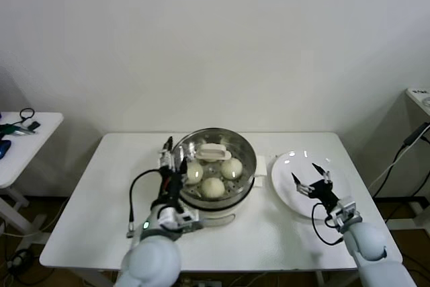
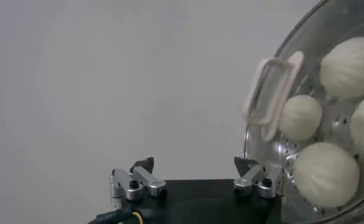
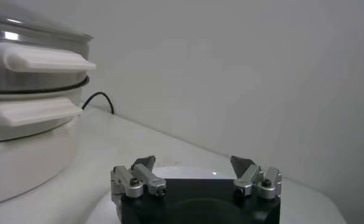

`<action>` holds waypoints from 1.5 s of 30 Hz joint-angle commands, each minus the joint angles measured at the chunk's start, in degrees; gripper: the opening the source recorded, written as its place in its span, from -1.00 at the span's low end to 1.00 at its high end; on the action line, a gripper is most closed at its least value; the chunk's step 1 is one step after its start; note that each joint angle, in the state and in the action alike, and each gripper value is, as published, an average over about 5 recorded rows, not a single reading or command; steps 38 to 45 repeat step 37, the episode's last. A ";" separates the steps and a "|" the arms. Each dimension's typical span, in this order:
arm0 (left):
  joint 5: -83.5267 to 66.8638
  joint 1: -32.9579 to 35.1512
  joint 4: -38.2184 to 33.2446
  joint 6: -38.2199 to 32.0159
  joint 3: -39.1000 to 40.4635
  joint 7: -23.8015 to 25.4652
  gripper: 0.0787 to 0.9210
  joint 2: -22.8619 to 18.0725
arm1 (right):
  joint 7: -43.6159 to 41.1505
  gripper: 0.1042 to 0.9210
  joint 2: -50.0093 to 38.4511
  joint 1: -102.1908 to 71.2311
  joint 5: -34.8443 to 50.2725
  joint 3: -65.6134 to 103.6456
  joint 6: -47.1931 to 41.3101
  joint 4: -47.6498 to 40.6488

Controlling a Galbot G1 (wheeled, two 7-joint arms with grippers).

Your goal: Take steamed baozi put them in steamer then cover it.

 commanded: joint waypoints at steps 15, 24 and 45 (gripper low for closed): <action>-59.32 24.34 1.37 -38.96 -37.20 -18.53 0.77 -10.44 | -1.55 0.76 0.29 -4.36 4.36 4.86 2.43 2.92; -64.46 25.61 7.53 -42.00 -36.67 -18.07 0.77 -11.82 | -2.01 0.76 1.49 -5.20 5.06 5.55 2.74 3.82; -66.39 24.64 7.04 -40.72 -35.55 -17.50 0.77 -11.78 | -2.57 0.76 1.85 -5.69 5.07 6.00 2.74 4.61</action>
